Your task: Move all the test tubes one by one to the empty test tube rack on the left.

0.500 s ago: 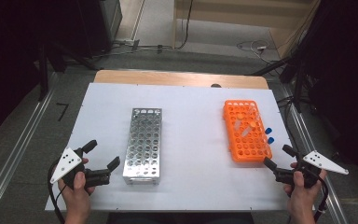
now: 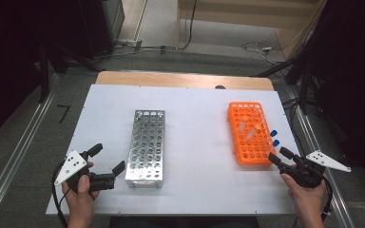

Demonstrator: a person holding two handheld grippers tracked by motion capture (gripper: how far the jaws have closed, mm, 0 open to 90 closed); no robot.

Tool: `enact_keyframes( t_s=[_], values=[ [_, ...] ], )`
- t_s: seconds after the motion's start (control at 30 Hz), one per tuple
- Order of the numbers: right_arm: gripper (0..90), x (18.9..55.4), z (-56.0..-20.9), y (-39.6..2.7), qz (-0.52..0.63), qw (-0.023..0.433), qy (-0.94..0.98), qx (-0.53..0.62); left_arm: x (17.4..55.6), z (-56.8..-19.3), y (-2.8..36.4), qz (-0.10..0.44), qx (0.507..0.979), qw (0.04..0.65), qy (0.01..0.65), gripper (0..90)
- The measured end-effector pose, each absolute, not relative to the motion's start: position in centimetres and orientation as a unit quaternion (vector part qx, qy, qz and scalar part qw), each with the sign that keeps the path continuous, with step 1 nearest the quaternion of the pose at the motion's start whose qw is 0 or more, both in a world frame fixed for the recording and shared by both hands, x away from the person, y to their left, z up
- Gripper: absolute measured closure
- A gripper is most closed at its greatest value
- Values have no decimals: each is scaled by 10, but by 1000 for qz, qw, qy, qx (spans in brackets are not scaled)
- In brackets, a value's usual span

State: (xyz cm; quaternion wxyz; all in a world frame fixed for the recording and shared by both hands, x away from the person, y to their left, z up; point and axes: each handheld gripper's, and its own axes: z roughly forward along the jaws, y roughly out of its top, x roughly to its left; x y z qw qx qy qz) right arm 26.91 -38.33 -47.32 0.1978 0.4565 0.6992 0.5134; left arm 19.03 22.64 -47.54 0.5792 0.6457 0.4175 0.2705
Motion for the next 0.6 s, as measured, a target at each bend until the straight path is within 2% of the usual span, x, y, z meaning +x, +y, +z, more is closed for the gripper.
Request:
enact_keyframes(
  t_s=[0.23,0.47,0.53,0.57,0.6],
  values=[
    [556,279,-485,-374,492,192,713,461,191,-475,224,269,648,579,415,0],
    [627,283,-490,-369,487,201,716,458,190,-475,223,269,648,579,415,0],
    [711,283,-492,-368,485,213,714,457,189,-474,222,269,650,577,415,0],
    [711,283,-492,-368,485,213,714,457,189,-474,221,270,650,577,414,0],
    [748,283,-492,-365,479,222,721,449,189,-473,221,270,651,577,413,0]
  ],
)
